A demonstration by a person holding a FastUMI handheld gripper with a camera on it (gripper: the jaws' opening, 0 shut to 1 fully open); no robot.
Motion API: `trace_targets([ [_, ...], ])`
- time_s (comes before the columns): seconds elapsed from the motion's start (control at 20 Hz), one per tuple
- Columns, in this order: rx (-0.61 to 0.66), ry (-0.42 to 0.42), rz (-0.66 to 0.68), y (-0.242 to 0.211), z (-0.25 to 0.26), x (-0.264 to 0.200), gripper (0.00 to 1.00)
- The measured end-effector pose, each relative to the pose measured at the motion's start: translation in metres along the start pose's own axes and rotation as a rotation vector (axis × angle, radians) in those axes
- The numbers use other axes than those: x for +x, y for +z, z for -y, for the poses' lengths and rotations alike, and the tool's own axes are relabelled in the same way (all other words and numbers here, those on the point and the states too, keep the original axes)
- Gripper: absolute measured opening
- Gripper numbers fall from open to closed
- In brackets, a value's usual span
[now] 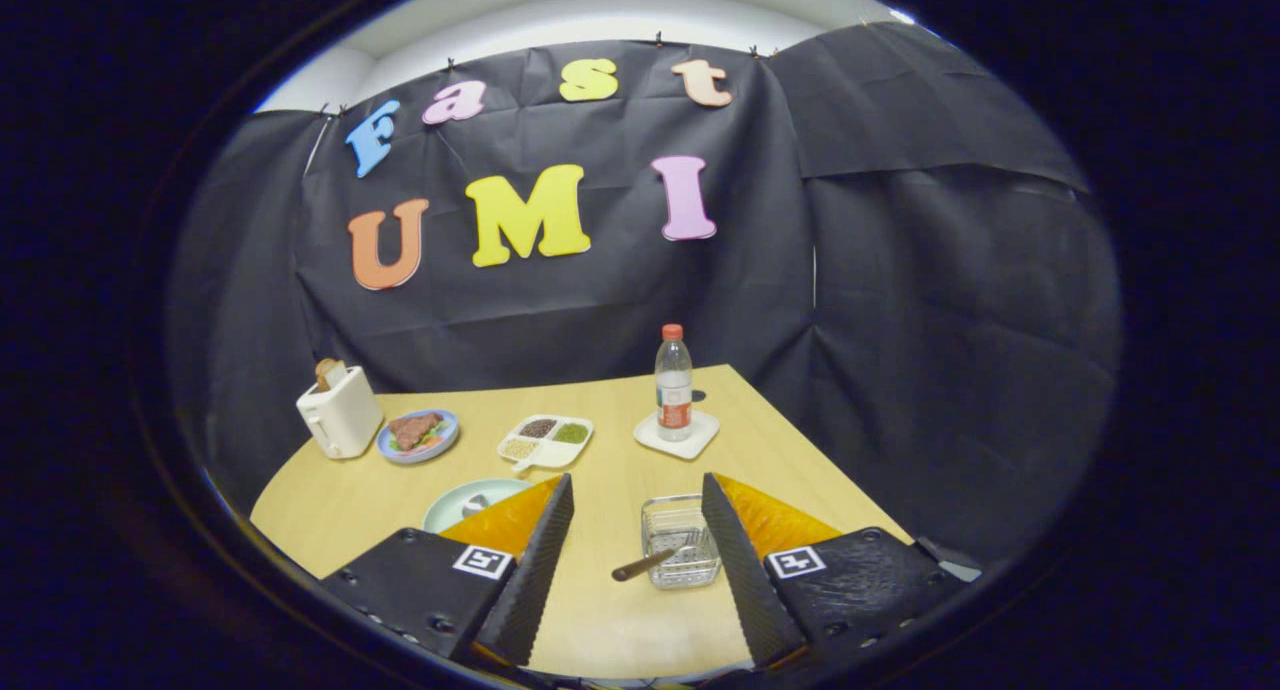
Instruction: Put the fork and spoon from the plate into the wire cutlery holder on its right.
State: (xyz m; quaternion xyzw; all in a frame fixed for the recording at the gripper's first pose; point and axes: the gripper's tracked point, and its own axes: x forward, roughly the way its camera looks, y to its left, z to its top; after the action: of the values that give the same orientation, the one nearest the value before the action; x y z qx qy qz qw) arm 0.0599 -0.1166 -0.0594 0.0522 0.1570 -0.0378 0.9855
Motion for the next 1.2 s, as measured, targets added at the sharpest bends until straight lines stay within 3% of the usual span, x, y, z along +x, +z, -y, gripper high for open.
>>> trace_targets([
  [0.15,-0.016,0.001,0.024,0.002,-0.020,0.002,0.85],
  [0.5,-0.060,-0.021,0.072,0.000,-0.079,0.019,0.88],
  [0.8,-0.047,0.037,0.127,-0.006,-0.145,0.037,0.92],
  [1.2,-0.063,0.054,-0.064,-0.070,-0.201,0.091,0.92],
])
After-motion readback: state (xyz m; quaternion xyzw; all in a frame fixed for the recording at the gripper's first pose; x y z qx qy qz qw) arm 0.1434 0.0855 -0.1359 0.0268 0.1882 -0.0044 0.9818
